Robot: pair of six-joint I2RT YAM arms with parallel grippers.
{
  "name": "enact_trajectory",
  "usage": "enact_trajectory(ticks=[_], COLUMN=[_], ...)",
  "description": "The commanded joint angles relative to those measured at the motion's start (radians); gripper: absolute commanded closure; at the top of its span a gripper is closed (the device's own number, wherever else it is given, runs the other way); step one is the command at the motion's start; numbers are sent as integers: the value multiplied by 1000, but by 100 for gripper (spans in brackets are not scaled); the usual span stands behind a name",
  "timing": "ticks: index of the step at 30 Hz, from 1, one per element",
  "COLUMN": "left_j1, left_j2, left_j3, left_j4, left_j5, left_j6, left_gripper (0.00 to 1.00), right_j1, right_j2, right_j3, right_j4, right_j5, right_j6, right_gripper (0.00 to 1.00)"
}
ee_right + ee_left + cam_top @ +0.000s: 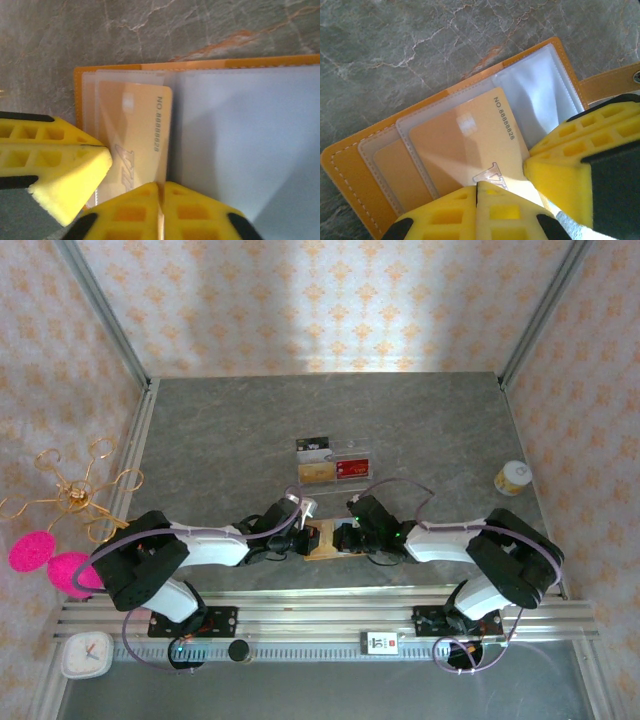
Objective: Take the credit cards out of the card holder
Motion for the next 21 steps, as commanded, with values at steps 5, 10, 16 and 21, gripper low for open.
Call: enact_trajectory(ticks=[5, 10, 16, 21], left_j1=[18, 30, 38, 38], left_j2=[-1, -16, -31, -45], left_j3=[-23, -34, -49, -39], left_j4=[-33, -39, -33, -45], left_j5=[8, 7, 12, 13], left_j6=[-6, -3, -7, 7], left_gripper=[100, 100, 100, 100], right_j1=[-3, -11, -24, -24], right_j2=[-12, -71, -118, -107], right_j3=[-6, -27, -61, -65], right_j4=[-20, -65, -97, -98], right_j5=[46, 94, 108, 101], right_j6=[5, 22, 27, 21], right_gripper=[100, 100, 100, 100])
